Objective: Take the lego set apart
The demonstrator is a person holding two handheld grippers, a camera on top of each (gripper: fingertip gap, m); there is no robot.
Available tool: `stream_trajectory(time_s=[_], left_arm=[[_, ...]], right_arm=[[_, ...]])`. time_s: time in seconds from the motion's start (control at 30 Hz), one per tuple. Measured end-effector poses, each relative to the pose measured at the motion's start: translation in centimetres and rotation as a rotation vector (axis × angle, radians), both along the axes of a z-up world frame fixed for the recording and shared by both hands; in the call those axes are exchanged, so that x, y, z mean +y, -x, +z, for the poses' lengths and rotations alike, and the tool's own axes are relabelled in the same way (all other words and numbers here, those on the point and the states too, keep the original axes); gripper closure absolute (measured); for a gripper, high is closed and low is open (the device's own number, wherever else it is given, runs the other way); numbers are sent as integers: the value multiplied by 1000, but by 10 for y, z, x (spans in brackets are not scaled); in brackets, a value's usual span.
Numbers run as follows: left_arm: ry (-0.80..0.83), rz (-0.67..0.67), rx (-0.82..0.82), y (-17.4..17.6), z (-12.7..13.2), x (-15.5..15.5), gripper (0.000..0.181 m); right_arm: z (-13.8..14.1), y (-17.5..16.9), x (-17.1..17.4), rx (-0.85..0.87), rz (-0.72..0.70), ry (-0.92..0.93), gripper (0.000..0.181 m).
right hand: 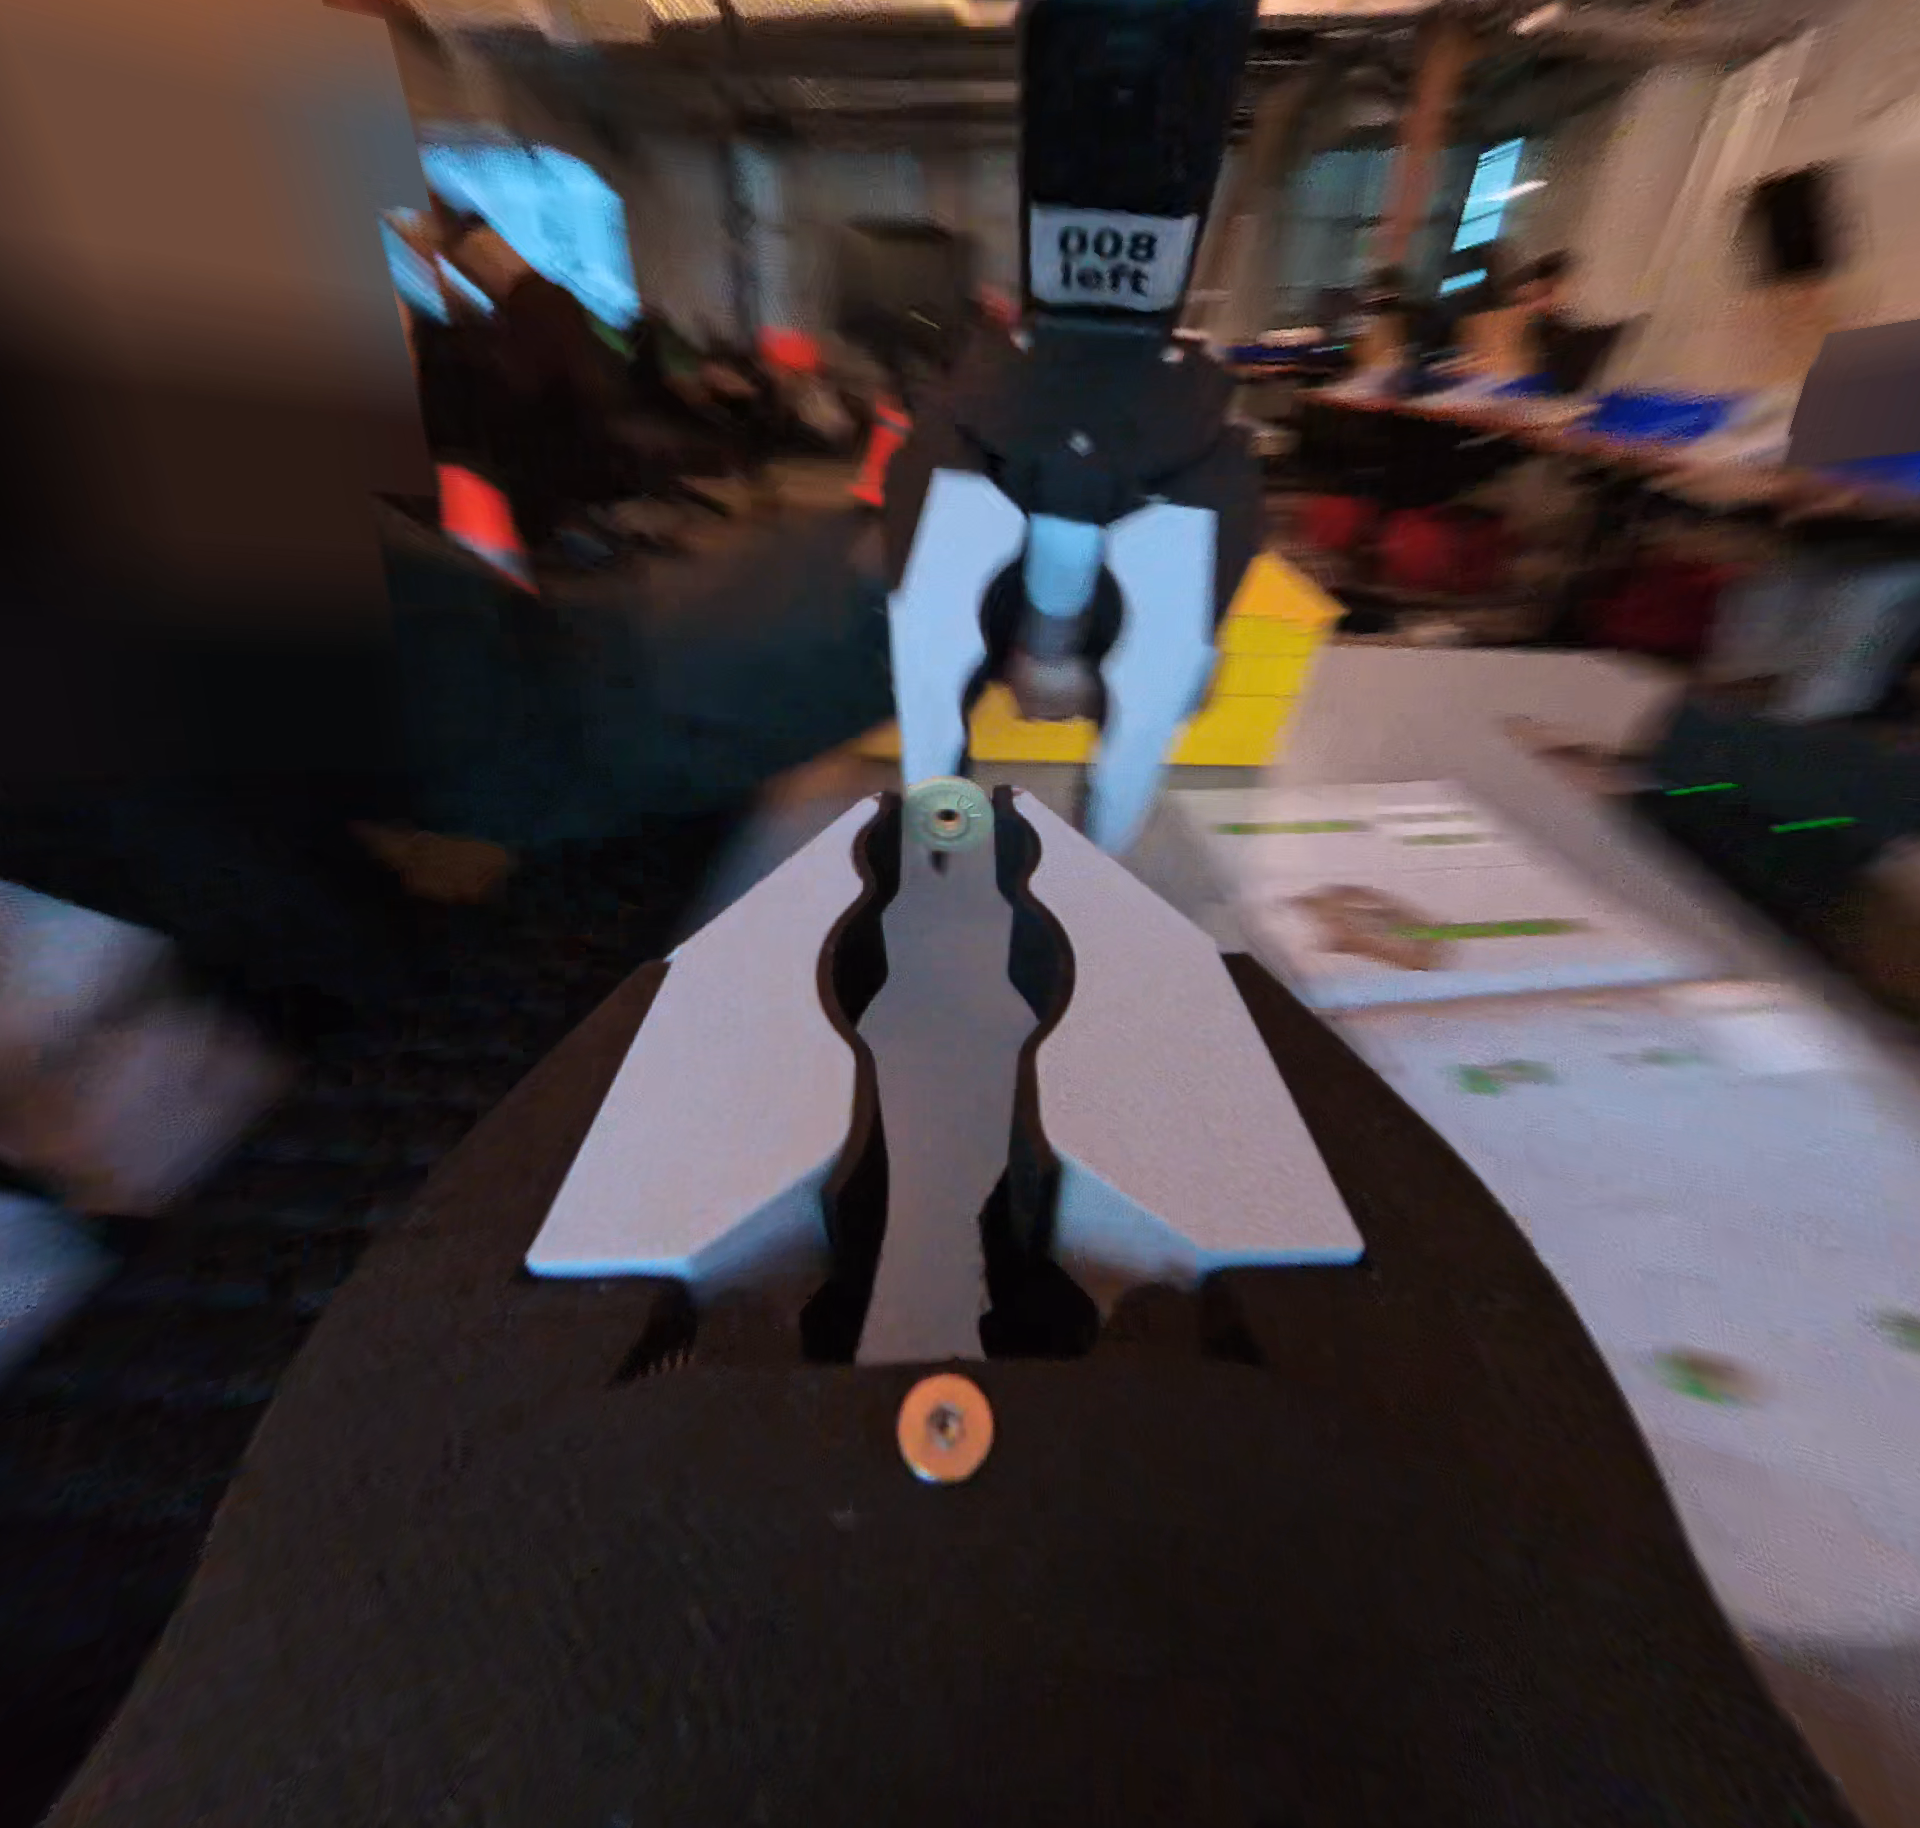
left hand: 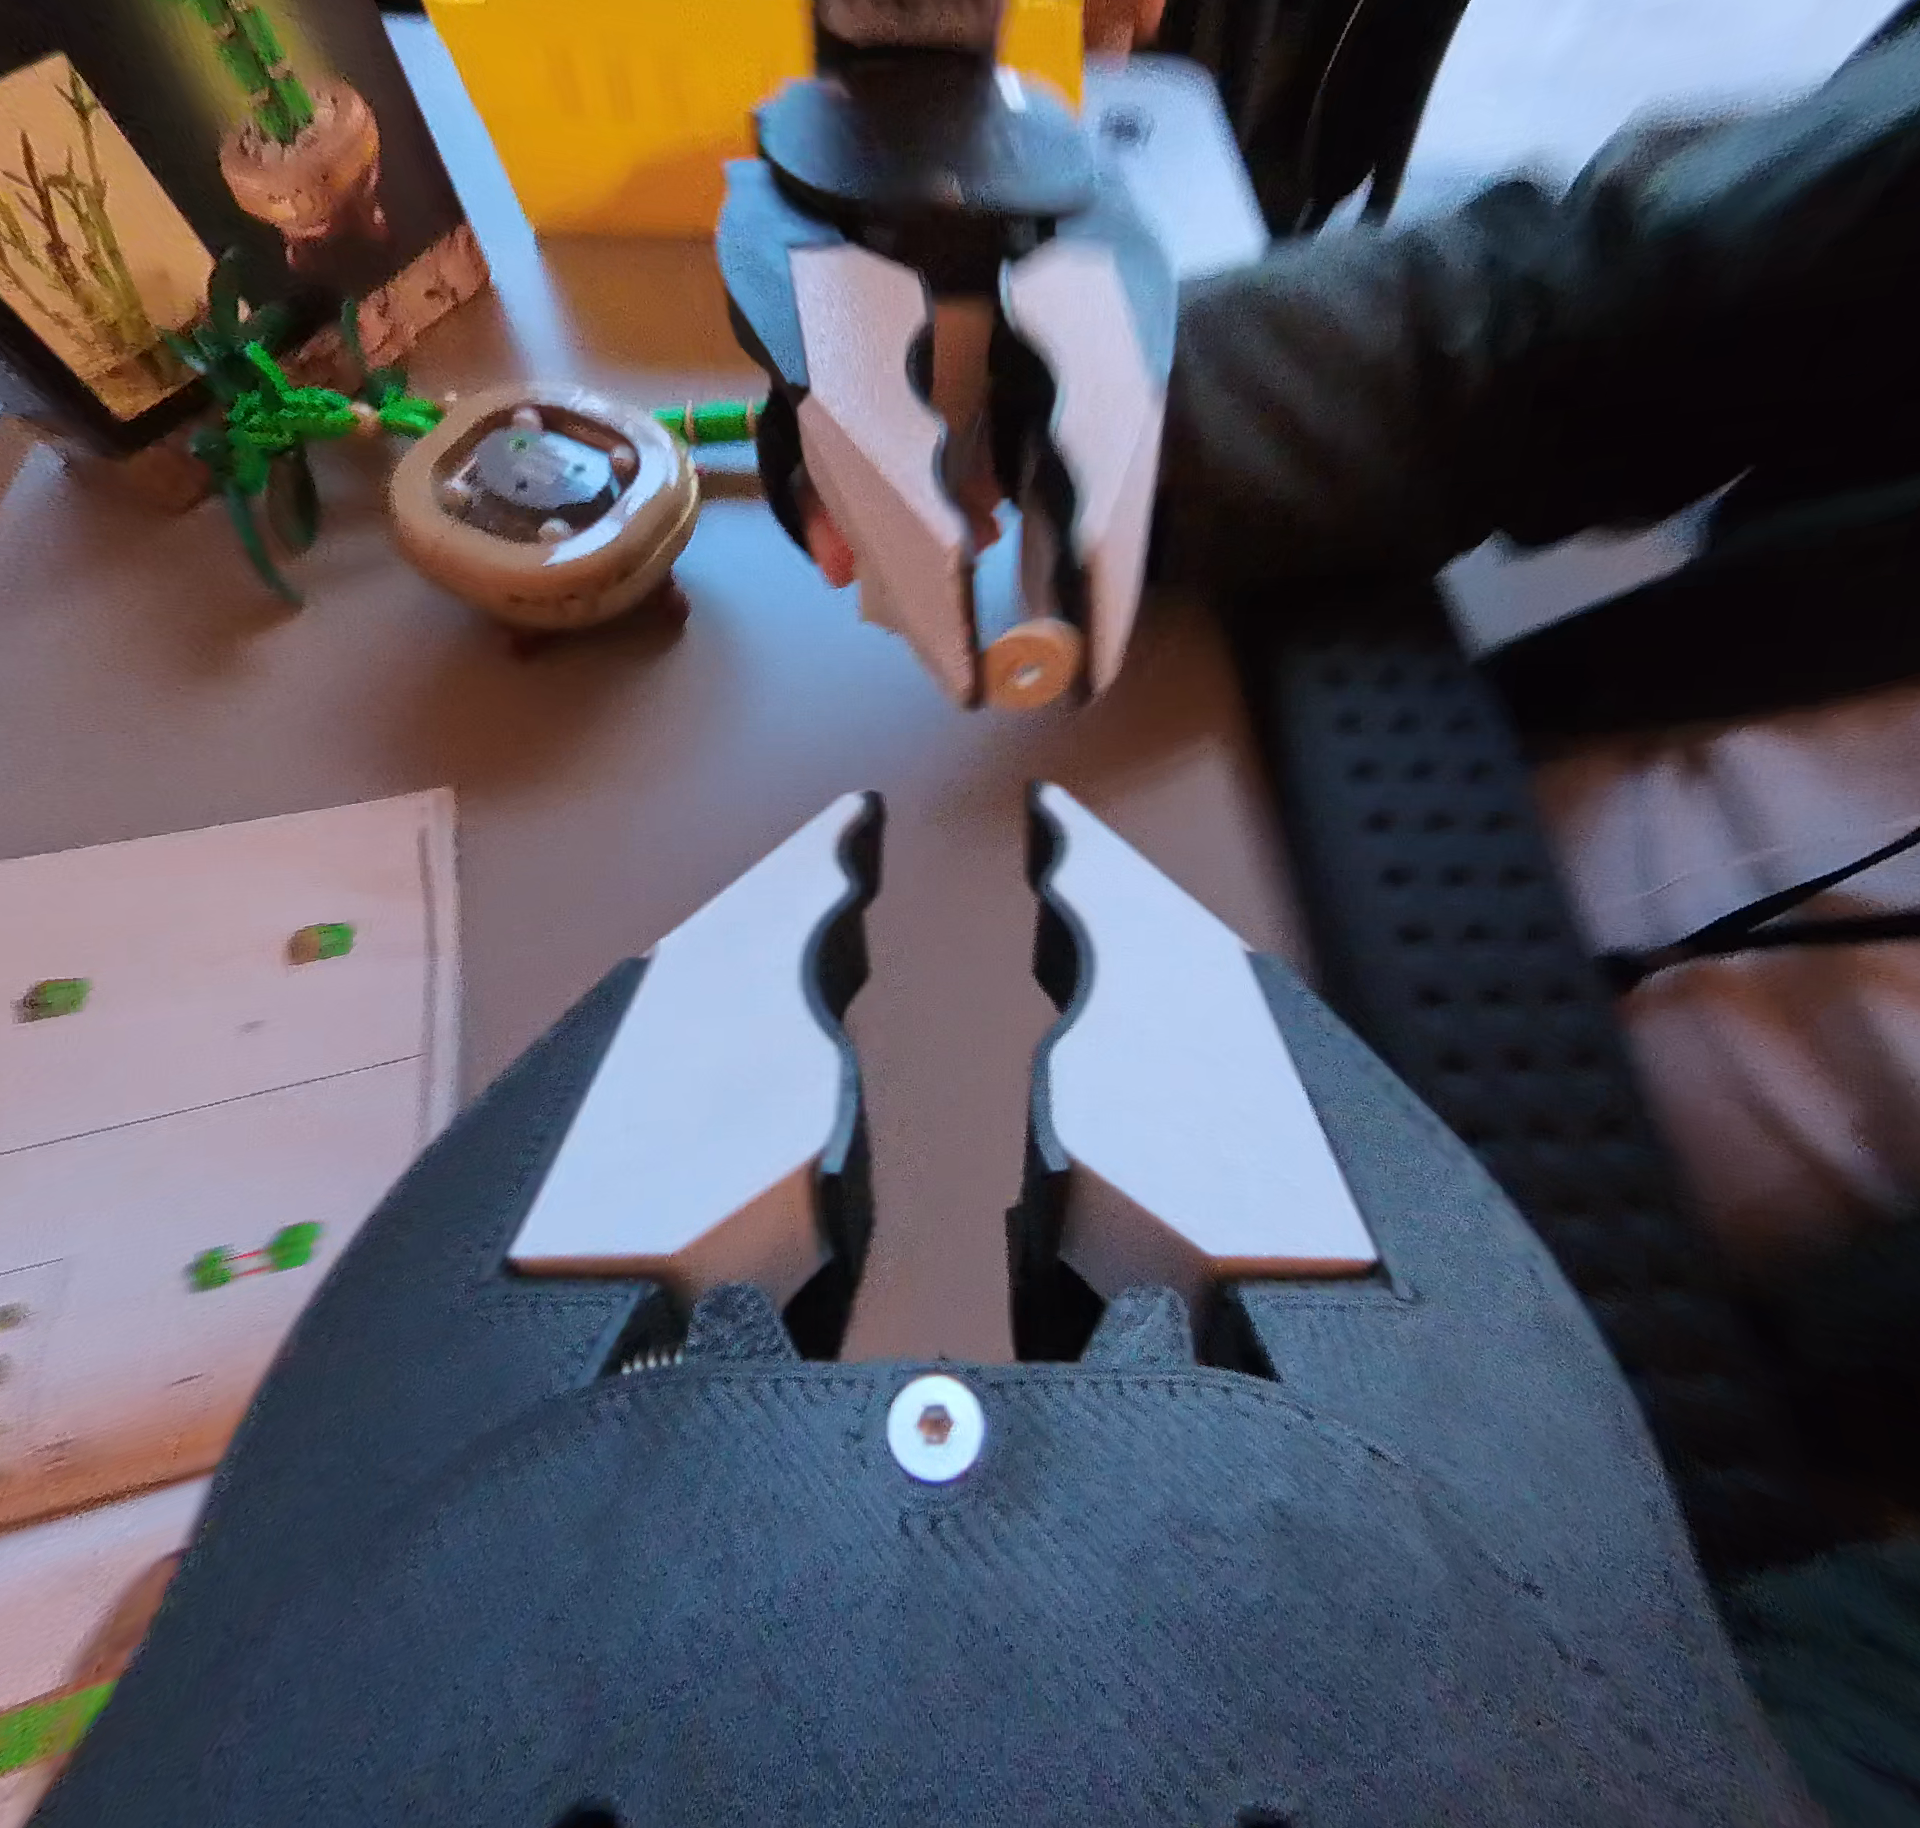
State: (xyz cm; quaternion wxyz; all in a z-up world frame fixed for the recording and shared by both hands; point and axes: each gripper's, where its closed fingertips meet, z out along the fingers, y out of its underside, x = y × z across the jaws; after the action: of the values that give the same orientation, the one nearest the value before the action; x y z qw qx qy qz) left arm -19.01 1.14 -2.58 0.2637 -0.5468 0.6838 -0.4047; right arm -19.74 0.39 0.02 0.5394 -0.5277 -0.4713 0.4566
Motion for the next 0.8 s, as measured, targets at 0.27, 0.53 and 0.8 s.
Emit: stream_trajectory(time_s=[0.27, 0.53, 0.8], left_arm=[[523, -3, -12, 1, 15, 2, 140], [521, 27, -40, -13, 14, 7, 157], [531, 13, -111, -12, 26, 8, 166]], right_arm=[[9, -1, 12, -186, -361, -596, 164], [0, -3, 29, -287, -475, -632, 165], [2, 0, 24, -265, -451, -638, 164]])
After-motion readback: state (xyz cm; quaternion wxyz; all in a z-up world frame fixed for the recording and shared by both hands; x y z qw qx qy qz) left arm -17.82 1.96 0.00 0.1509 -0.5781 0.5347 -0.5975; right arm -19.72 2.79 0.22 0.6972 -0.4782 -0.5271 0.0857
